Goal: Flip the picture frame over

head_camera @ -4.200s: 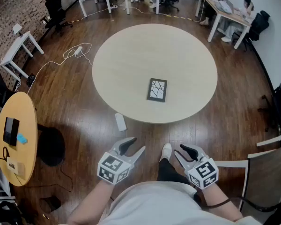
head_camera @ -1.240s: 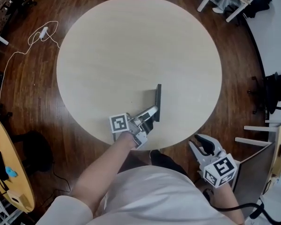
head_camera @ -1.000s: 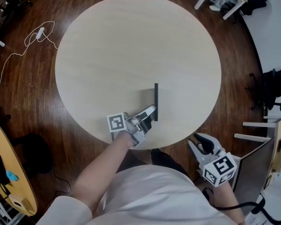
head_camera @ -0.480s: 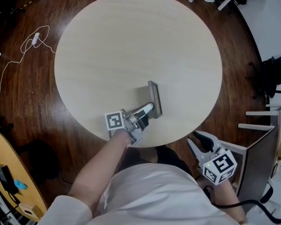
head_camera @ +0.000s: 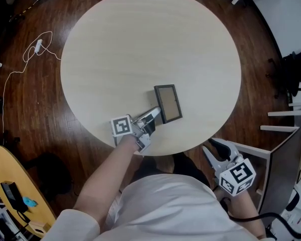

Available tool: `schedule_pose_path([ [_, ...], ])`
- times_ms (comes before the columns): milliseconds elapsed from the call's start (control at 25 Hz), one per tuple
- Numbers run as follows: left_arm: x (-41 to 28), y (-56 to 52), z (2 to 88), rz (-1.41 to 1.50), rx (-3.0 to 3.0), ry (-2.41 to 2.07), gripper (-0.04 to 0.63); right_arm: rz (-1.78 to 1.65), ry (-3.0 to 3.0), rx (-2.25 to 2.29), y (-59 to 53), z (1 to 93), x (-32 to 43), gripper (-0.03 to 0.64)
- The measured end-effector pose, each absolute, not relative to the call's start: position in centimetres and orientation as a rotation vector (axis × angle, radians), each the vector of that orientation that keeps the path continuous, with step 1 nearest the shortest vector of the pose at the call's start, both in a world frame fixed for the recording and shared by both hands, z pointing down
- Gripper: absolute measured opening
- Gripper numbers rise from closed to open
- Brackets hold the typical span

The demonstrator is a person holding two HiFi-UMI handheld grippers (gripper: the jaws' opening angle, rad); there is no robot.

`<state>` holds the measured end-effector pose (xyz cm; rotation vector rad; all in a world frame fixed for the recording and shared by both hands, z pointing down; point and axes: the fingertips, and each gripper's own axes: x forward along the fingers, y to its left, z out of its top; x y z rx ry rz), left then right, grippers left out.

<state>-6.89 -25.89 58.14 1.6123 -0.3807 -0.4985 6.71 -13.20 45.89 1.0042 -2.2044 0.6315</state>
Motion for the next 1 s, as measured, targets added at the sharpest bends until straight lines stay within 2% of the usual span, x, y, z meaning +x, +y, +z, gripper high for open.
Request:
schedule_pose_path([
  [280, -7.2, -26.7, 59.8, -0.461, 1.571, -0.446, 0.052, 0.644, -2.185, 1.045, -12.2, 45.7, 7.3, 0.110],
  [680, -8.7, -27.6, 63.0, -0.234, 1.493, -0.756, 0.038, 0.663, -2.152, 1.133, -9.7, 45.1, 7.9, 0.110],
  [1000, -6.7, -27.2, 60.8, -0.156, 1.606, -0.773, 0.041, 0.648, -2.179, 1.128, -7.8, 45.7, 9.7, 0.110],
])
